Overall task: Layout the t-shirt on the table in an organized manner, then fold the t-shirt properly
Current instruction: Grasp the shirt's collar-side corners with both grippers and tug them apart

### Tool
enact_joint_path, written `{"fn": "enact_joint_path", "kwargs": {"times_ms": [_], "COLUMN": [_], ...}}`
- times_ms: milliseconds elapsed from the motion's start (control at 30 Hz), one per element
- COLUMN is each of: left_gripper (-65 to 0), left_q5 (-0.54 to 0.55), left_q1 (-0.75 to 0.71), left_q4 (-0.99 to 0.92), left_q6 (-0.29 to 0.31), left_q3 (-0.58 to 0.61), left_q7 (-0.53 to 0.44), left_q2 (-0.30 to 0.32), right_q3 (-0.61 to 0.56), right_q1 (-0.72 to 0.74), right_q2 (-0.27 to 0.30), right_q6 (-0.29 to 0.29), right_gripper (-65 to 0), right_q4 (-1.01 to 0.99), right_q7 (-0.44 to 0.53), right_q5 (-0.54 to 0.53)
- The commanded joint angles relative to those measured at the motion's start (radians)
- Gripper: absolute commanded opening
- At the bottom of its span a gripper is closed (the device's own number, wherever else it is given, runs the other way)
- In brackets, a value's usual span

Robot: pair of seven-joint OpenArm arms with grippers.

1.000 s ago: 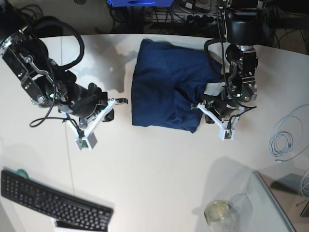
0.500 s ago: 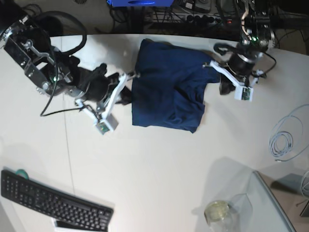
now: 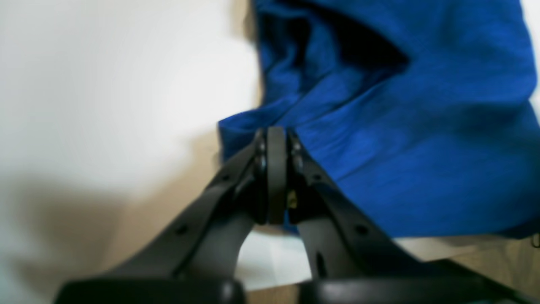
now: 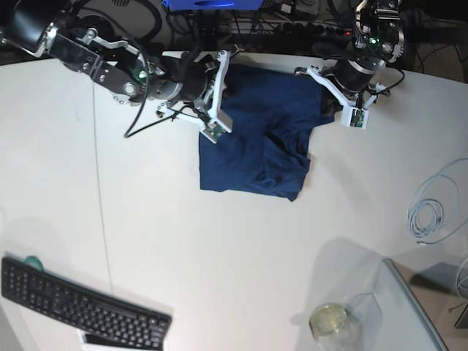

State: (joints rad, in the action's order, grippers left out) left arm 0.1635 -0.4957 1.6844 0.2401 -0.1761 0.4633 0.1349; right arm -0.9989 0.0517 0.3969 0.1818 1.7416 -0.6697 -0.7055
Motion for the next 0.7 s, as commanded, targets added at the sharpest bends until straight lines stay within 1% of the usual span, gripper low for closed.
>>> {"fn": "enact_joint_path", "kwargs": {"times_ms": [0,100,233,333,400,567,667], "left_gripper": [-65.0,-65.0,-65.0,-65.0,-65.0,-65.0,-65.0], "left_q5": [0.003,0.003,0.003,0.003,0.003,0.006,0.014], "left_q1": [-0.001,0.001,0.004,0.006,0.001,-0.031,-0.048], "left_q4": [-0.008,-0.059,-0.109,-0.109,-0.086,0.041,0.121], "left_q6": [0.002,0.002,-0.002,-0.002,-0.002,-0.003,-0.003], "left_q3": [-0.004,-0.006,-0.007,-0.007,-0.007,-0.012,-0.027], "left_q7": [-0.011,-0.013,-0.015,-0.015,-0.015,-0.013,-0.005], "left_q2": [0.004,0.006,0.024,0.024,0.024,0.024,0.013], "right_q3": [-0.010,-0.028,-0.033,-0.033,-0.031,-0.025,-0.015], "right_q1": [0.006,-0.008,-0.019,-0.022,-0.029,-0.049,-0.049], "right_q2": [-0.006,-0.014,-0.008,-0.003,0.000,0.049,0.052], "right_q6": [-0.009,-0.012,-0.015,-0.015,-0.015,-0.011,-0.009], "right_gripper": [-65.0,-65.0,-65.0,-65.0,-65.0,-65.0,-65.0], "right_q4": [-0.001,-0.065,-0.165,-0.207,-0.177,-0.009,0.036], "right_q7": [0.014,0.021,0.124,0.149,0.146,0.141,0.095], "right_q5": [0.008,0.047,0.050,0.050,0.050,0.047,0.047]}}
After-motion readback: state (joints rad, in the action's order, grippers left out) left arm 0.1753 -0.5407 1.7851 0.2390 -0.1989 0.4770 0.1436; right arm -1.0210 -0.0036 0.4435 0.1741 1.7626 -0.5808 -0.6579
